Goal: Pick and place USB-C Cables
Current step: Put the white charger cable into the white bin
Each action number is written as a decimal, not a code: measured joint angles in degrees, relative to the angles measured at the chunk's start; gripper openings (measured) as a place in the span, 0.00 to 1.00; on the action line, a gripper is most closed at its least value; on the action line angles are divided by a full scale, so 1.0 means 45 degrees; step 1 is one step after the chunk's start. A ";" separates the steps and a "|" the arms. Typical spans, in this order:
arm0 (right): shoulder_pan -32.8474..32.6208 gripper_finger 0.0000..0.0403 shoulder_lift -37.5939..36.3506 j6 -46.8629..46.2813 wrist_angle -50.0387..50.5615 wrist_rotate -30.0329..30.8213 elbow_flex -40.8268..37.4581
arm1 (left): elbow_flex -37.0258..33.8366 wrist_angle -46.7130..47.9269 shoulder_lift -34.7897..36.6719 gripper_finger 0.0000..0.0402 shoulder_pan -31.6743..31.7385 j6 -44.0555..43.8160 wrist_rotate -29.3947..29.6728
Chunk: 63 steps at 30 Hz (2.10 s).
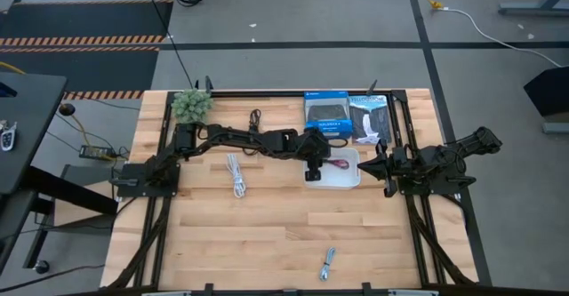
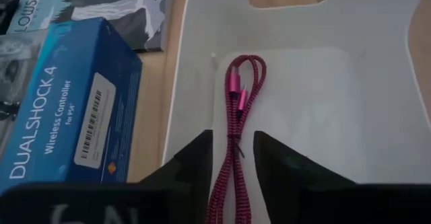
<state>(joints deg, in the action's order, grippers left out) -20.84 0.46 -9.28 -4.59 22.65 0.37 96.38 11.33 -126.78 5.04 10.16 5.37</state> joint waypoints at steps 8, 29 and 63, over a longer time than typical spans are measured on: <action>-0.0003 0.03 0.0000 0.0000 0.0000 0.0002 0.0002 | -0.0005 0.0498 0.0804 0.31 0.0011 -0.0391 -0.0005; 0.0000 0.03 -0.0003 0.0000 -0.0002 0.0002 0.0002 | 0.0005 -0.1465 0.5036 0.28 0.0866 -0.1013 -0.0350; -0.0001 0.03 -0.0003 0.0000 -0.0007 -0.0002 0.0002 | -0.0244 1.0968 0.7668 0.28 0.1749 0.1023 -0.4073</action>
<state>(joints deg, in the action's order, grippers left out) -20.85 0.45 -9.28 -4.62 22.64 0.38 95.28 60.69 -92.28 12.91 14.76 -12.96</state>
